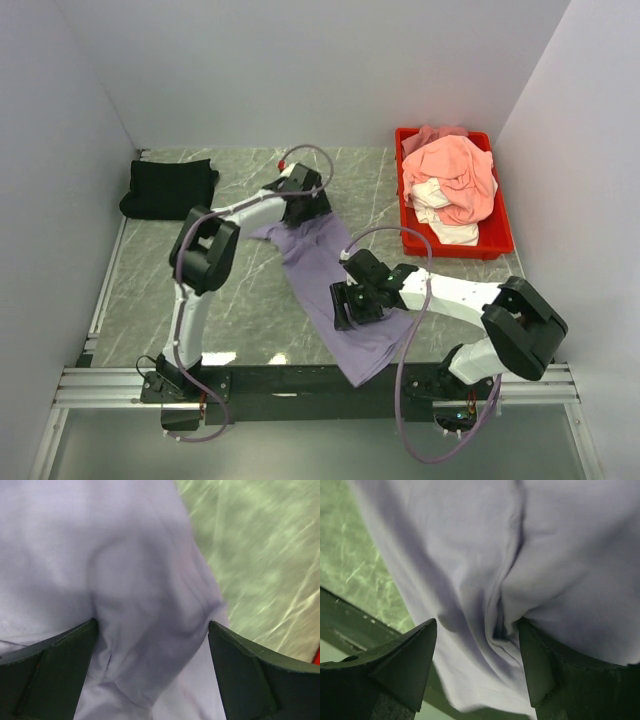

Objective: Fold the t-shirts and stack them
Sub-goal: Fold the tshirt

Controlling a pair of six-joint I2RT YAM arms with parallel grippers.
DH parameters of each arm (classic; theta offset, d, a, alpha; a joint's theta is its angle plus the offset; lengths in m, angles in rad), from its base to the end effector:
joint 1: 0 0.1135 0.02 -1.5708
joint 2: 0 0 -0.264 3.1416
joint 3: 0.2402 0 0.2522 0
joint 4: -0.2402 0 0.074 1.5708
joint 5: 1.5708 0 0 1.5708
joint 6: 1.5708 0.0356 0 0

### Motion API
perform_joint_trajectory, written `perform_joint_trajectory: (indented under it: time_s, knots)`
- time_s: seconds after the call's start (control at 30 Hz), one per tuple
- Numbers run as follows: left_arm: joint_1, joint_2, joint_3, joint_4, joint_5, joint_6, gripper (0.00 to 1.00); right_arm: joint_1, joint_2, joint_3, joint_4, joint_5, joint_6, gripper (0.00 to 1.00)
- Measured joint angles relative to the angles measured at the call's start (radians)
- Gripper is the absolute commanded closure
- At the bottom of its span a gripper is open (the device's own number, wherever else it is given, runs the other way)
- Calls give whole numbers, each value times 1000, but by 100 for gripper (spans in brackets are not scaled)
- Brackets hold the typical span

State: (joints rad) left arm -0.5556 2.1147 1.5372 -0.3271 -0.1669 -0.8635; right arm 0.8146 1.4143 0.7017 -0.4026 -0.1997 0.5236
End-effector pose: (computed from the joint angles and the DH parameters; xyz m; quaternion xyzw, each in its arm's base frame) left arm 0.3957 -0.2387 0.1702 -0.1713 0.9264 -0.1525 0.2985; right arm 0.1673 0.1877 0.1617 -0.1628 0.9558 0.2156 0.1160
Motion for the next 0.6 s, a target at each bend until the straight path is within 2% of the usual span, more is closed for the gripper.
perform_joint_trajectory:
  time_s: [0.3, 0.6]
  knots:
    - [59, 367, 599, -137, 61, 76, 1, 27, 149, 135, -5, -82, -4, 27]
    - [196, 492, 792, -124, 257, 38, 1, 35, 275, 259, 14, -173, -27, 27]
